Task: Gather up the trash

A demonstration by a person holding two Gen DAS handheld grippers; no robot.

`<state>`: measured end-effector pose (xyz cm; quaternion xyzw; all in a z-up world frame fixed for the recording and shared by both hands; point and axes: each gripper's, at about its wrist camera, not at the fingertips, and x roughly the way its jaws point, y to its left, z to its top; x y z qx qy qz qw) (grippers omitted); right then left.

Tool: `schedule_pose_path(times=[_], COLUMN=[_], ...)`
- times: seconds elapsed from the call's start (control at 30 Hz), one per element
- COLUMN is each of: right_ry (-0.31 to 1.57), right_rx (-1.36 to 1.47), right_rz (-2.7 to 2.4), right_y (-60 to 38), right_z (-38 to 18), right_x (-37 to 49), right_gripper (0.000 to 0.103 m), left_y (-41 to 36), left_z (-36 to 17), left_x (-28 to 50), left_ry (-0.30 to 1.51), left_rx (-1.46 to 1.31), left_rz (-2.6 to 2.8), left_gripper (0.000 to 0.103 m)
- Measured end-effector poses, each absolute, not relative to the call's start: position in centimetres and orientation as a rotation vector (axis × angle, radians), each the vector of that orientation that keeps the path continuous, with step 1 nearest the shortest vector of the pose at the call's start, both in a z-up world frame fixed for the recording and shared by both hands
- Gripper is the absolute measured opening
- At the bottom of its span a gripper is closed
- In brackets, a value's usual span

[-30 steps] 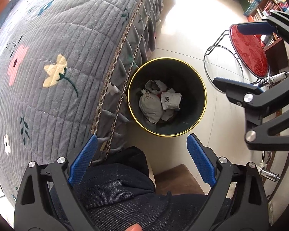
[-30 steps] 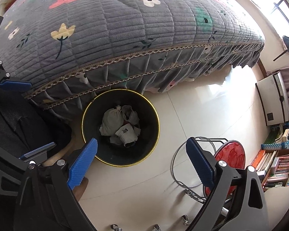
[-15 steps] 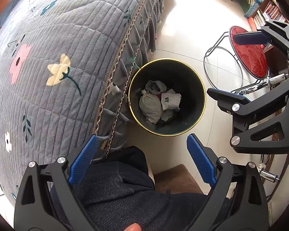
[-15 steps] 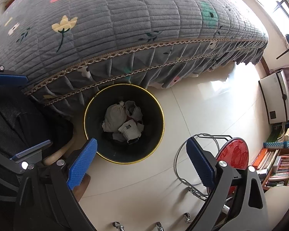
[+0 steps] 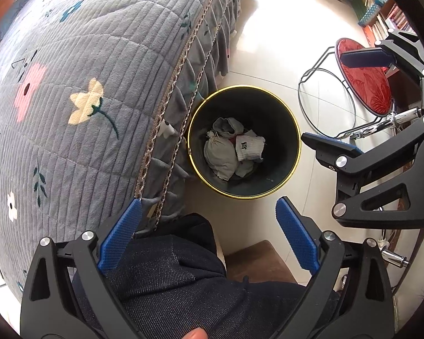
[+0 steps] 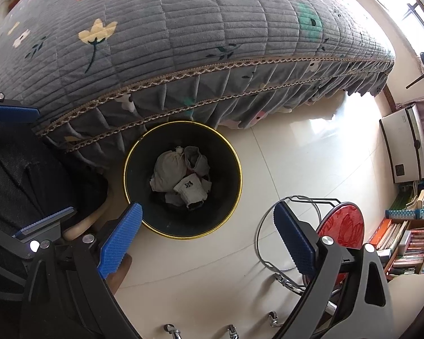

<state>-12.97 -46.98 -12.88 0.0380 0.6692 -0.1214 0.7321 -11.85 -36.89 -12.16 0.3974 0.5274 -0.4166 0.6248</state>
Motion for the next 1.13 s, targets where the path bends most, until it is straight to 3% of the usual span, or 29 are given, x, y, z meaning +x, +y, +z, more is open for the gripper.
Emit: schedule_pose_path(times=[0.47,1.13], right_ry=[1.483,1.499], right_rx=[0.108,0.119], right_rz=[-0.270,-0.282], right_y=[-47.5,-47.9], right_z=[-13.7,-14.4], right_x=[-13.4,-13.8], right_gripper=[0.090,0.090], left_y=[-37.6,-37.6], left_z=[-13.4,-15.2], left_x=[-11.5,-11.8], left_ry=[1.296,1.222], left_rx=[0.849,0.941], left_rz=[-0.982,-0.870], left_gripper=[0.097,0.097])
